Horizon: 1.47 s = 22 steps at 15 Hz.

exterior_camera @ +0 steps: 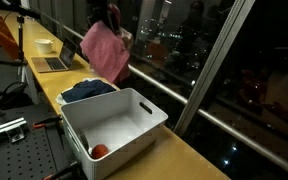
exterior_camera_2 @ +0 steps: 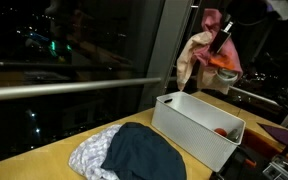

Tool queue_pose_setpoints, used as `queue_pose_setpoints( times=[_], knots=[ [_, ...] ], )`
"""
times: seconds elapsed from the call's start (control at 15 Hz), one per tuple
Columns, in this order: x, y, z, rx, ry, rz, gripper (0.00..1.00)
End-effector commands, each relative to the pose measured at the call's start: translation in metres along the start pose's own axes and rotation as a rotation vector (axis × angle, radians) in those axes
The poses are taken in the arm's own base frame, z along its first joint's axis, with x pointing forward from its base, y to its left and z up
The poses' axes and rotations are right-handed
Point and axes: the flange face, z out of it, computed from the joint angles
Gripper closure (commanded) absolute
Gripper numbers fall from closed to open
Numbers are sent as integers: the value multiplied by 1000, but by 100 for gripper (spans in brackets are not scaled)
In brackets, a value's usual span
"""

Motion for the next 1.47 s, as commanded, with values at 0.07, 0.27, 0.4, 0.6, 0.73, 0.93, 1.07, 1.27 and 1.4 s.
queue_pose_setpoints(
  times=[0.07, 0.27, 0.4, 0.6, 0.73, 0.93, 1.07, 1.27, 1.4],
  knots=[
    [38, -98, -68, 40, 27, -140, 100],
    [49, -176, -106, 96, 69, -222, 100],
    [55, -212, -108, 149, 89, -247, 100],
    [60, -235, -109, 198, 97, -273, 100],
    [61, -237, -93, 213, 76, -277, 100],
    [62, -236, -74, 232, 35, -257, 74],
    [62, -230, -67, 234, 21, -243, 61],
    [62, -212, -56, 225, 2, -216, 39],
    [62, -192, -50, 202, -4, -190, 24]
  ],
)
